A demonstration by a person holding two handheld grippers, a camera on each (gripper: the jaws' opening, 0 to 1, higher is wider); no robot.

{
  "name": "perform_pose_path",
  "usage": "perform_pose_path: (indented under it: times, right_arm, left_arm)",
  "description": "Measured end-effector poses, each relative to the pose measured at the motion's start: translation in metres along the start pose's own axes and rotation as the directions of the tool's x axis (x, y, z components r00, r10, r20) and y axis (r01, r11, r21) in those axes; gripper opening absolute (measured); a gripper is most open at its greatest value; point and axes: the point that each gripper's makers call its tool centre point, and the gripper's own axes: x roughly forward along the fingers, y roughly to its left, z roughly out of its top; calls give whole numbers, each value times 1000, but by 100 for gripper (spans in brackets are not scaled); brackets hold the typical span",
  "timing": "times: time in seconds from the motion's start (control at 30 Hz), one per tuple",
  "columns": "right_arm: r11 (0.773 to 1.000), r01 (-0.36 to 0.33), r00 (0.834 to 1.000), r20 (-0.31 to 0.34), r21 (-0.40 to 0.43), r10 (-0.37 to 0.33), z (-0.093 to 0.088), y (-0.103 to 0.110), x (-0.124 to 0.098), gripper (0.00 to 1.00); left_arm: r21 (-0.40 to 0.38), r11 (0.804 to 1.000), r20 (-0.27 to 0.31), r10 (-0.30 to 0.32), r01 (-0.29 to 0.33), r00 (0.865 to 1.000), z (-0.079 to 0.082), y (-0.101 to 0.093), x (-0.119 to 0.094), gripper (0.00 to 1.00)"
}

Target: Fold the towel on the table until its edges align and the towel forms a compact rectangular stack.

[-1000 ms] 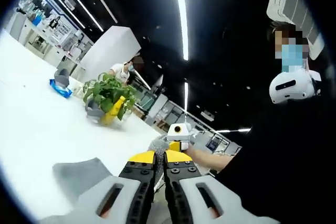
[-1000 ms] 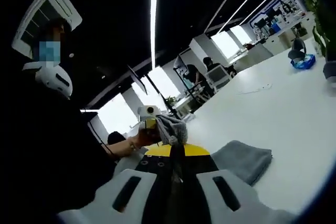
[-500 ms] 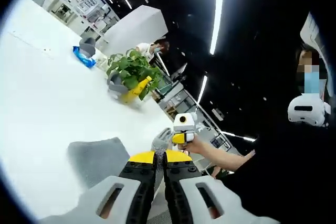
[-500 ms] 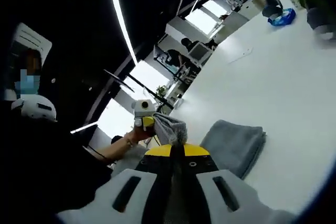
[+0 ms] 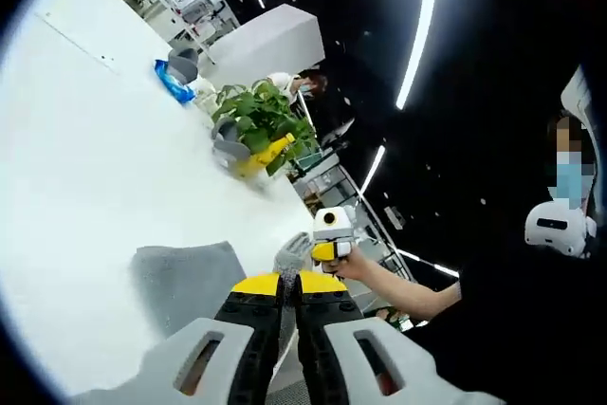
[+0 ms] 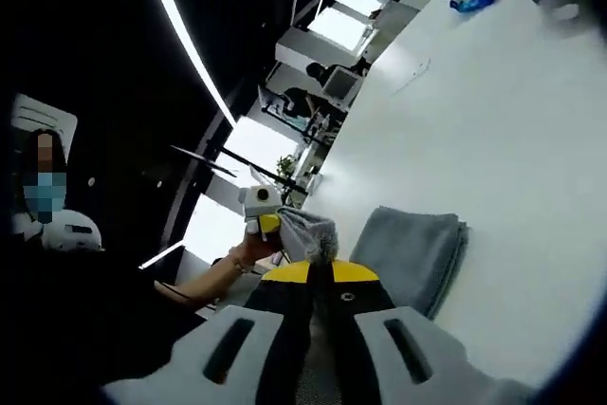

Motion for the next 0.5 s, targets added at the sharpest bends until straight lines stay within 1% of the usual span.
perform_pose_path:
  times: [0.13, 0.27, 0.3, 0.5]
  right_arm:
    - [999, 10, 1000, -2, 36, -10, 1, -14, 4, 2]
    - [997, 42, 999, 1, 71, -42, 0, -29, 8, 2]
    - [996, 51, 999, 1, 74, -51, 0, -33, 9, 2]
    - [991, 98, 995, -20, 96, -97, 1, -56, 12, 2]
  left_arm:
    - [-27, 999, -9, 25, -25, 1000, -1, 13, 3, 4]
    - [-51, 995, -13, 89, -90, 996, -2, 31, 5, 4]
    - [-63, 991, -19, 117, -118, 993, -3, 38, 5, 4]
    - [-55, 981, -41, 185, -187, 982, -5, 56, 11, 4]
